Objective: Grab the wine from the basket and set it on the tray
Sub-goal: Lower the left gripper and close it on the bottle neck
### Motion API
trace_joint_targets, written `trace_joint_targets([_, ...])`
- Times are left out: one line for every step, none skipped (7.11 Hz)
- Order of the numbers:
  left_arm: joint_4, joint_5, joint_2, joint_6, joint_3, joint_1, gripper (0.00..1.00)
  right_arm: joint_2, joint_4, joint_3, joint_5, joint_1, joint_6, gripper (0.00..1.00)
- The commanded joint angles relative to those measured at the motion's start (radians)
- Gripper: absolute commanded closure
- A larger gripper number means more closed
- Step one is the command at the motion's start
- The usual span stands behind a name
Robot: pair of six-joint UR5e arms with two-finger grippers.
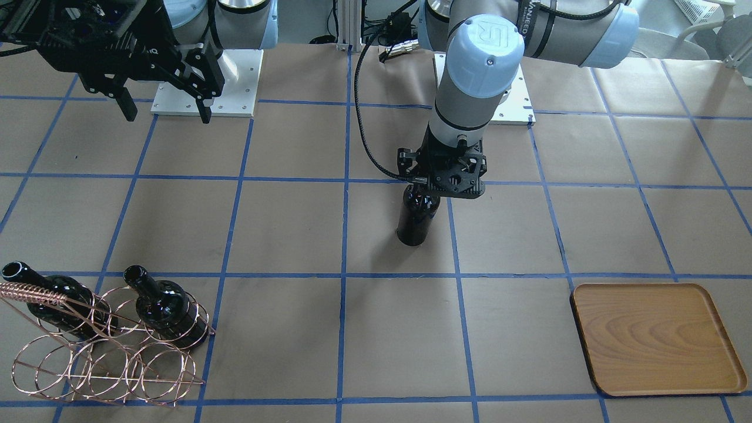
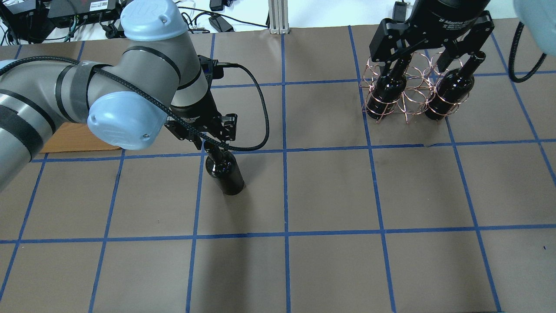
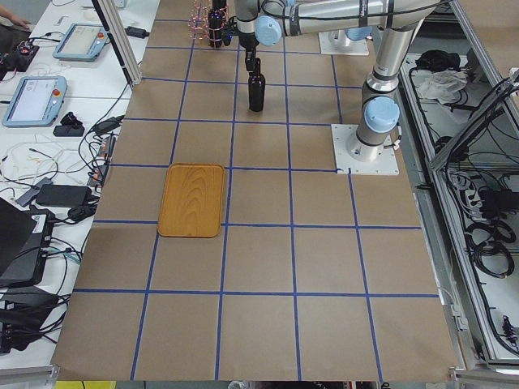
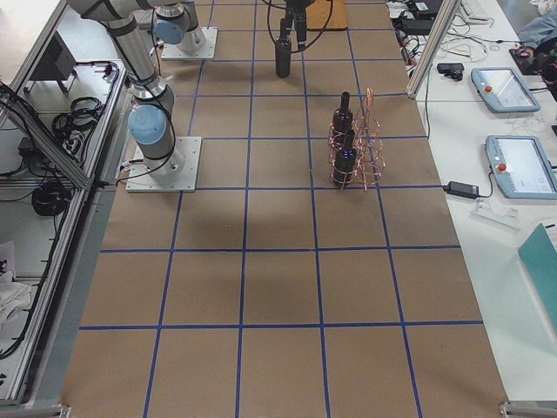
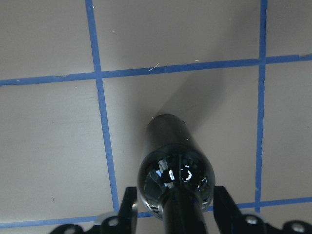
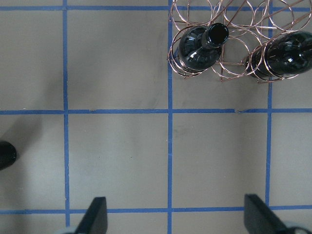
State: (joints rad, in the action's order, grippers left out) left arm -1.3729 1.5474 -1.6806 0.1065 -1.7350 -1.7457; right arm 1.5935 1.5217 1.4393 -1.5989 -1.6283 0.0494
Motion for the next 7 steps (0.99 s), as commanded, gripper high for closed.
trace_joint_targets([-0.002,0.002,-0.001,0.001,0.012,0.0,1.0,0.0,0.0,0.001,-0.001,0.001,0.001,0.0])
trace_joint_targets([0.0,0.005,-0.001,0.001,0.017,0.002,1.0,0.0,0.0,0.003,-0.003,-0.001,0.001,0.0])
trace_joint_targets([0.006,0.005,-0.001,0.001,0.018,0.002,1.0,0.0,0.0,0.003,-0.003,-0.001,0.001,0.0])
trace_joint_targets([0.008,-0.001,-0.001,0.002,0.018,0.002,1.0,0.0,0.003,0.003,0.0,-0.001,0.001,0.0])
trace_joint_targets([0.009,0.005,-0.004,0.001,0.02,0.005,0.83,0.0,0.003,0.003,0.0,-0.001,0.001,0.0])
trace_joint_targets([0.011,0.002,-0.007,0.001,0.02,0.005,0.05,0.0,0.003,0.001,0.0,-0.001,0.001,0.0])
trace_joint_targets([0.009,0.005,-0.007,0.001,0.02,0.005,0.0,0.002,0.002,0.001,0.0,-0.001,0.001,0.0])
